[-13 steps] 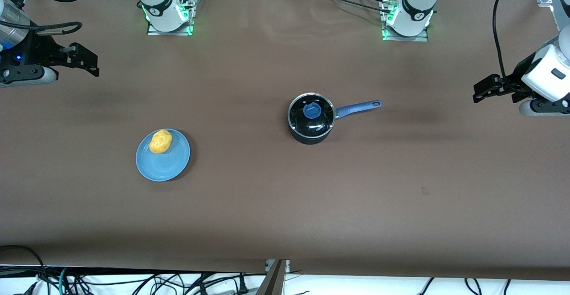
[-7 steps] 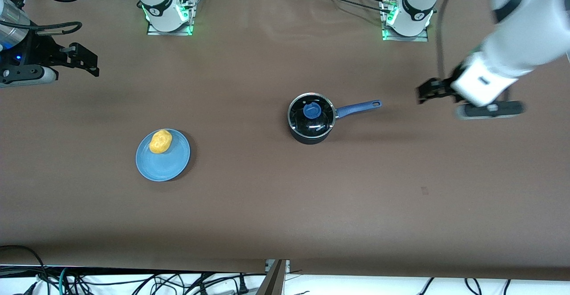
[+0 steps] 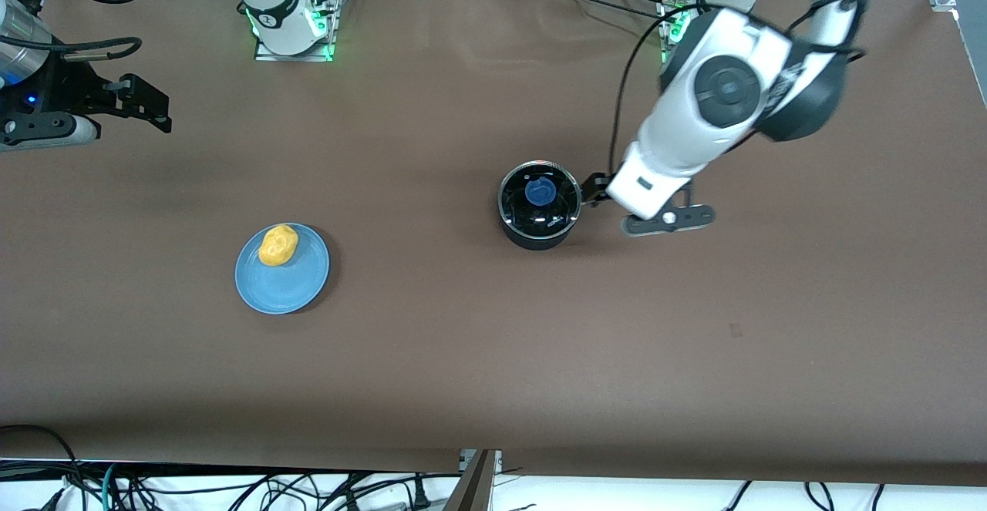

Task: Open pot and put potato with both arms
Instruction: 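Reach the left gripper down to the blue knob of the glass lid, then grasp the blue lid knob with the left gripper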

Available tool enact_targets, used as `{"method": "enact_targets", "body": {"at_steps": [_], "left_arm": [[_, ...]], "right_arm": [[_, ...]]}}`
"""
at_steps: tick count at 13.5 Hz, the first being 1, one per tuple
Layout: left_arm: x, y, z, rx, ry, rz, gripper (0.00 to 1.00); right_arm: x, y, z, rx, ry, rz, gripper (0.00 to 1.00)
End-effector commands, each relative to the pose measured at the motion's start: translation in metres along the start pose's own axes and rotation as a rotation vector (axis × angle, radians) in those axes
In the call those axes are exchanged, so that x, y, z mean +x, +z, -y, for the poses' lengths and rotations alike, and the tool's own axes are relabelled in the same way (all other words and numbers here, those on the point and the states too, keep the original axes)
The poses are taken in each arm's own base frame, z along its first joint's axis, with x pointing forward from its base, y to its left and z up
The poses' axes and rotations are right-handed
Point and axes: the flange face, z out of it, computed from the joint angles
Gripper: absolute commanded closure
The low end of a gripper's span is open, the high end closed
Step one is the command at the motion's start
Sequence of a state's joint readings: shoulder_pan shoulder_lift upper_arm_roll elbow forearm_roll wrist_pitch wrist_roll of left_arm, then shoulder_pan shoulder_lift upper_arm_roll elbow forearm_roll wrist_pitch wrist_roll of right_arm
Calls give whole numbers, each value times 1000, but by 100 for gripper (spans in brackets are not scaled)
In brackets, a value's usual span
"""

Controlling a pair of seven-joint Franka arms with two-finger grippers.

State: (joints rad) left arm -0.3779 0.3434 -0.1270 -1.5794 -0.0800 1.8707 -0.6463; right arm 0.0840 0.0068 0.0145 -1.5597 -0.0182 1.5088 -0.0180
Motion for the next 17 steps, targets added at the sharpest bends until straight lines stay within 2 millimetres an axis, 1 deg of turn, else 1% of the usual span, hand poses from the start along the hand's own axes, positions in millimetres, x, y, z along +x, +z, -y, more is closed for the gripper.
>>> {"method": "enact_targets", "body": {"at_steps": [1,3,5,7,9,11,13,14,15,17], "left_arm": [[-9,39,-30,-11,5,6,0],[-22,73,-46,-8,-9,-8,0],[-34,98,-55,-3,5,-3,0],[-46,115,-67,16,15,13,0],[-58,127,-79,26,10,18,0],[-63,139,-83,47,27,-4,0],[-77,157,-86,64,33,-18,0],[-82,164,-83,73,43,-19,0],[-90,166,-88,70,55,-15,0],[-93,167,-90,73,37,-19,0]], "right_arm": [[3,-6,0,-11,12,-5,0],[3,-6,0,-11,12,-5,0],[3,-6,0,-11,12,-5,0],[3,-6,0,-11,12,-5,0],[3,-6,0,-9,12,-5,0],[3,-6,0,-9,12,-5,0],[3,-6,0,-9,12,-5,0],[3,-6,0,-9,12,-5,0],[3,-6,0,-8,12,-5,0],[3,-6,0,-8,12,-5,0]]}}
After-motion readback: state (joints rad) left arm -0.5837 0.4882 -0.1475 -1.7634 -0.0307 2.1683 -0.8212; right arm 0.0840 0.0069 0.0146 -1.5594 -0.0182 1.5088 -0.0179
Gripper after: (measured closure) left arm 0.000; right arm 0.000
